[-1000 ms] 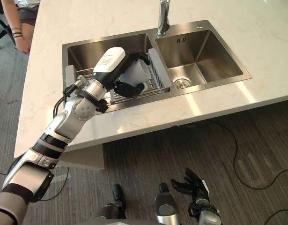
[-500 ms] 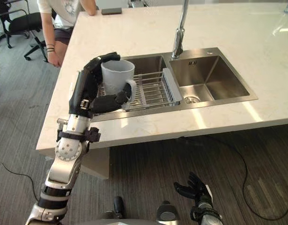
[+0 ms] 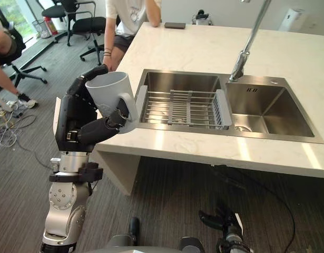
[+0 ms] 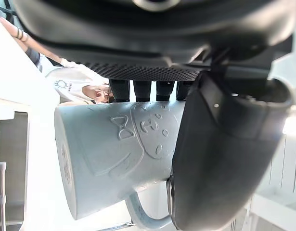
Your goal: Walk over to the sink, pick up the cup, carry it to the dishwasher, place the cup inside the dishwasher, then close the dishwasher door
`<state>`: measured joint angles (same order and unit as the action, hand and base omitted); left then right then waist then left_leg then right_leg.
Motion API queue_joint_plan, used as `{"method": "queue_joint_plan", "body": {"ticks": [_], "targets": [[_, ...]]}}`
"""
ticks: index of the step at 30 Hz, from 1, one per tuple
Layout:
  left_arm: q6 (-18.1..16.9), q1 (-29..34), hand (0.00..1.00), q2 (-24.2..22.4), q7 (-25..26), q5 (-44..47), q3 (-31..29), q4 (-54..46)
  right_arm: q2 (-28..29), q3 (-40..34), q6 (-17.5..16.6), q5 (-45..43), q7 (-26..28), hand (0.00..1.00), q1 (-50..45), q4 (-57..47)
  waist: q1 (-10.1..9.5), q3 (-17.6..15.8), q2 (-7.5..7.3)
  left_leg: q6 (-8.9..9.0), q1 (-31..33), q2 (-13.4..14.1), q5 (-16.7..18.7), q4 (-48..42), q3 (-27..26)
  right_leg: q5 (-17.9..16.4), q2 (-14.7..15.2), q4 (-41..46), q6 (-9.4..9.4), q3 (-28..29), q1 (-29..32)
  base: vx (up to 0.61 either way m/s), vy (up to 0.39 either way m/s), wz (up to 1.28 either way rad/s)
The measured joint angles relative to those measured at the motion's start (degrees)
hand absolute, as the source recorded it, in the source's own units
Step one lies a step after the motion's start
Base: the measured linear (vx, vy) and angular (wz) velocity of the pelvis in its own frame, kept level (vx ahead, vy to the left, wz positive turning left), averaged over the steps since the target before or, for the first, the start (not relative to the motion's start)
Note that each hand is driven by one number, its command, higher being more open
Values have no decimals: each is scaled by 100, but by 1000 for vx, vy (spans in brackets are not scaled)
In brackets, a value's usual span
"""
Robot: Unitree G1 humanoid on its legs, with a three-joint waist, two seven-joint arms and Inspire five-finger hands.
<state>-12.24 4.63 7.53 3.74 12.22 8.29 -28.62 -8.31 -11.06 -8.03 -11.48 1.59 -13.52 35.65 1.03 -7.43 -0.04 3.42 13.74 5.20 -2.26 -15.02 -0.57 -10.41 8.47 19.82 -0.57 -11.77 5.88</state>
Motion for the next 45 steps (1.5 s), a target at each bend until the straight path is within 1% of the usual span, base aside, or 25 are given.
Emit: {"method": "queue_joint_plan", "body": {"ticks": [1, 2, 3, 4, 5, 9, 13, 14, 15, 16, 17, 18, 19, 20, 23, 29, 34, 35, 36, 37, 38, 39, 42, 44, 45], "targets": [[-1, 13, 30, -3, -38, 13, 229, 2, -30, 7, -2, -15, -47, 90, 4, -136, -5, -22, -35, -157, -7, 44, 648, -952, -184, 39, 51, -5, -17, -21, -92, -143, 16, 19], [-8, 12, 30, -5, -81, 13, 315, 1, -44, 10, -3, -15, -50, 90, -1, -220, 5, -4, -6, -91, -117, 85, 884, -1182, -192, 58, 53, -9, -32, -21, -121, -127, 68, 9], [-60, 9, 30, -27, -167, 13, 456, -1, -45, 22, -36, -13, -50, 90, -24, -322, 40, 44, 71, 39, -410, 175, 1263, -1205, -180, 98, 42, -7, -66, -1, -107, -132, 160, -4], [-91, -4, 30, -62, -211, 12, 552, -2, -35, 30, -68, -13, -45, 90, 11, -348, 68, 69, 112, 94, -618, 198, 1462, -1025, -166, 141, 44, -5, -106, 45, -63, -164, 244, -23], [-121, -35, 30, -97, -258, 11, 629, 15, 36, 34, -85, -10, -40, 90, 80, -335, 78, 71, 87, 55, -737, 118, 1537, -757, -258, 205, 107, -8, -125, 215, 46, -144, 221, -46], [-124, -31, 30, -51, -246, 11, 659, 55, 235, 213, -28, 32, 11, 90, -39, -339, -28, 65, -62, -210, -702, -71, 1425, -554, -969, 886, 174, -653, -262, 843, 228, -111, 212, -71], [-118, -132, 30, -33, -263, 9, 680, 145, 291, 213, 98, 36, 13, 90, -142, -277, 37, 27, -124, -439, -644, -108, 1531, -789, -1223, 1141, 224, -649, -409, 1067, 319, -64, 154, -39], [-125, -190, 30, -52, -275, 8, 672, 148, 314, 206, 100, 36, 26, 90, -136, -278, -13, 16, -110, -585, -658, -54, 1537, -708, -1390, 1050, 184, -471, -347, 1086, 402, -111, 118, -51], [-122, -212, 30, -80, -278, 8, 666, 160, 323, 208, 105, 36, 34, 90, -132, -277, -13, 2, -96, -591, -660, -25, 1537, -706, -1410, 831, 153, -49, -314, 1080, 474, -81, 66, -38], [-125, -231, 30, -127, -278, 9, 666, 156, 351, 208, 106, 36, 44, 90, -156, -276, -14, 11, -111, -575, -669, -13, 1530, -670, -1423, 398, 47, 521, -358, 1026, 443, -20, 4, -18], [-128, -237, 30, -154, -279, 7, 673, 156, 361, 207, 105, 35, 46, 90, -162, -274, -15, 23, -133, -517, -691, -20, 1512, -605, -1424, 128, -25, 523, -349, 973, 248, 16, -21, -13], [-128, -237, 30, -149, -279, 3, 671, 156, 361, 207, 105, 36, 46, 90, -160, -272, -22, 33, -147, -491, -689, -36, 1483, -551, -1432, 44, -70, 377, -320, 937, 131, 23, -45, -7], [-132, -234, 30, -145, -279, -3, 676, 177, 344, 211, 101, 36, 45, 90, -135, -240, -24, 57, -146, -440, -673, -61, 1417, -443, -1424, 10, -92, -82, -185, 839, -51, 20, -66, 4], [-105, -224, 30, -127, -288, -18, 685, 234, 329, 211, 100, 36, 41, 90, -99, -77, -25, 127, -99, -392, -695, -51, 1298, -238, -1389, 144, -140, -355, -152, 772, -136, 62, -88, 8], [-98, -225, 30, -85, -334, -22, 673, 234, 331, 227, 102, 36, 43, 90, -45, 200, -30, 149, -114, -328, -884, -61, 1021, 94, -1364, 227, -190, -528, -174, 713, -271, 128, -110, 7], [-69, -187, 30, -93, -333, -23, 653, 263, 290, 233, 101, 40, 43, 90, -69, 223, -26, 165, -121, -296, -1136, -133, 869, 430, -1034, 226, -242, -689, -174, 540, -614, 75, -46, 27], [-68, -51, 30, -158, -243, -21, 421, 261, 254, 245, 47, 36, 7, 90, -23, 219, -192, 166, -138, -236, -911, -253, 700, 383, -583, 152, -178, -695, -123, 27, -841, -41, -20, 76], [-65, -57, 30, -191, -187, -21, 372, 260, 223, 224, 18, 34, -27, 90, -8, 220, -121, 156, -150, -272, -738, -251, 583, 444, -848, 112, -42, -747, -116, -265, -887, -116, 11, 111], [-66, -57, 30, -198, -162, -21, 355, 259, 222, 186, 15, 36, -48, 90, -7, 236, -122, 147, -167, -422, -680, -189, 685, 440, -1129, 110, -10, -793, -119, -380, -902, -128, 11, 128], [-68, -12, 30, -187, -113, -19, 325, 261, 215, 158, 14, 35, -86, 90, 0, 253, -151, 128, -196, -407, -567, 209, 855, 81, -2081, 113, 10, -850, -119, -608, -937, -69, 20, 120], [-68, 20, 30, -201, -97, -21, 326, 276, 153, 129, 11, 35, -149, 90, 15, 256, -112, 133, -117, -399, -495, 615, 967, -295, -2795, 92, 13, -865, -133, -916, -1042, -42, 50, 118], [-68, 42, 30, -216, -97, -21, 330, 278, 107, 130, 11, 35, -178, 90, 20, 273, -91, 132, -89, -367, -486, 710, 939, -395, -2969, 62, 28, -842, -175, -1032, -1085, -8, 90, 102], [-92, 251, 30, -190, -83, -20, 141, 278, 7, 124, 16, 38, -262, 90, 245, 379, -156, 129, -119, -426, -389, 439, 1103, -563, -2845, -297, 388, -388, -253, -1132, -993, -12, 194, 49], [-77, 450, 30, -191, -71, -13, -28, 273, 6, 79, 20, 43, -286, 90, 330, 402, -117, 90, -297, -562, -399, -9, 1348, -723, -2697, -658, 830, -57, -331, -1209, -1017, 76, 275, 62], [-79, 500, 30, -223, -65, -10, -46, 267, -5, 50, 22, 44, -284, 90, 346, 410, -106, 111, -236, -625, -406, -38, 1432, -780, -2639, -582, 892, 242, -370, -1188, -1008, 145, 209, 60]]}}
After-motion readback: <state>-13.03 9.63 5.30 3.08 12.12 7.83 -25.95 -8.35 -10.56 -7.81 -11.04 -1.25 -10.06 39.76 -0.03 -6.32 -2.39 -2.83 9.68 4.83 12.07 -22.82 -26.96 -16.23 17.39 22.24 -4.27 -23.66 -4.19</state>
